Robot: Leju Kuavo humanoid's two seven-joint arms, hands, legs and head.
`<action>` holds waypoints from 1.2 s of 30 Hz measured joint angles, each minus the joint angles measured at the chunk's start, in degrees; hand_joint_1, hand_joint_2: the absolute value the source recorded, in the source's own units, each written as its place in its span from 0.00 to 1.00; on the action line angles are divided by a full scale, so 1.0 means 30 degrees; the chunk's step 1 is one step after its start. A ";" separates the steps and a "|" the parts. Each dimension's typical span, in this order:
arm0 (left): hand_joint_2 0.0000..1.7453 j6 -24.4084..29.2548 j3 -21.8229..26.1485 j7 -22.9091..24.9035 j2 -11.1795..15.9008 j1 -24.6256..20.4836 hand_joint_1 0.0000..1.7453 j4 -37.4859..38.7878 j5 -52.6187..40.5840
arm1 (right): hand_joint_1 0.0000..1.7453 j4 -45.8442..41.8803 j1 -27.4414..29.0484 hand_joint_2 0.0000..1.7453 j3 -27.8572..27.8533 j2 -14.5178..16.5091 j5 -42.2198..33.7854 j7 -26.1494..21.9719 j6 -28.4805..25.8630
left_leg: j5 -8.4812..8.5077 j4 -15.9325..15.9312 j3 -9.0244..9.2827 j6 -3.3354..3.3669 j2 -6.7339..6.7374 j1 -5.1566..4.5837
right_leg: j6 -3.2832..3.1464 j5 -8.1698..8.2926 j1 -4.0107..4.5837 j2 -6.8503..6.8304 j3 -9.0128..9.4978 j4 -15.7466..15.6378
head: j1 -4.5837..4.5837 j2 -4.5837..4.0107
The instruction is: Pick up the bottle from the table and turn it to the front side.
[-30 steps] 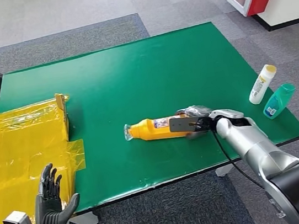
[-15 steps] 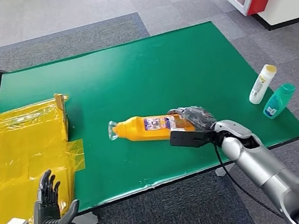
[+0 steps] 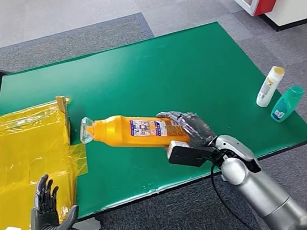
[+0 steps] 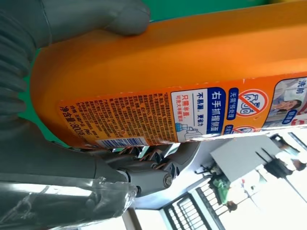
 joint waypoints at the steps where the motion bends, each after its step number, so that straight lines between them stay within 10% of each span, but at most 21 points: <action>1: 1.00 -0.0016 0.0002 0.0011 -0.0003 -0.0001 0.00 -0.0004 0.0013 | 1.00 -0.0001 0.0009 1.00 -0.0007 0.0022 -0.0002 -0.0001 0.0000 | 0.0000 0.0000 0.0000 0.0000 0.0000 0.0000 | 0.0000 0.0000 0.0000 0.0000 0.0000 0.0000 | 0.0000 0.0000; 8: 1.00 -0.2994 -0.2505 0.4025 0.0687 -0.1869 0.00 -0.0438 0.6138 | 1.00 0.1584 0.1660 1.00 0.0230 0.4230 -0.3369 -0.3728 0.0618 | 0.0011 0.0000 0.0010 -0.0017 0.0004 0.0001 | -0.0020 0.0005 0.0003 -0.0001 -0.0004 0.0002 | -0.0015 0.0000; 25: 1.00 -0.4580 -0.9208 0.4750 0.4351 -0.6649 0.00 0.1121 0.8803 | 1.00 0.5769 0.0954 1.00 0.2407 0.5573 -0.3089 -0.4820 0.0084 | 0.0020 0.0000 0.0009 -0.0020 0.0006 0.0000 | -0.0022 0.0019 0.0003 0.0002 -0.0005 0.0006 | -0.0015 0.0000; 26: 1.00 -0.4567 -0.9382 0.4754 0.4491 -0.6796 0.04 0.1252 0.8836 | 1.00 0.5926 0.0860 1.00 0.2507 0.5592 -0.2967 -0.4831 -0.0045 | 0.0021 0.0000 0.0009 -0.0021 0.0007 0.0000 | -0.0022 0.0019 0.0003 0.0002 -0.0006 0.0006 | -0.0015 0.0000; 30: 1.00 -0.4202 -0.9944 0.4765 0.4915 -0.7207 0.99 0.1595 0.8865 | 1.00 0.6503 0.0564 1.00 0.2807 0.5633 -0.2608 -0.4803 -0.0470 | 0.0021 0.0000 0.0010 -0.0021 0.0007 0.0000 | -0.0022 0.0019 0.0003 0.0002 -0.0006 0.0007 | -0.0017 0.0000; 36: 1.00 -0.2771 -1.0512 0.5022 0.5161 -0.7291 1.00 0.1644 0.8005 | 1.00 0.7024 0.0495 1.00 0.2849 0.5635 -0.2568 -0.4701 -0.0661 | 0.0019 0.0000 0.0008 -0.0021 0.0007 -0.0002 | -0.0021 0.0019 -0.0001 0.0002 -0.0006 0.0006 | -0.0015 0.0000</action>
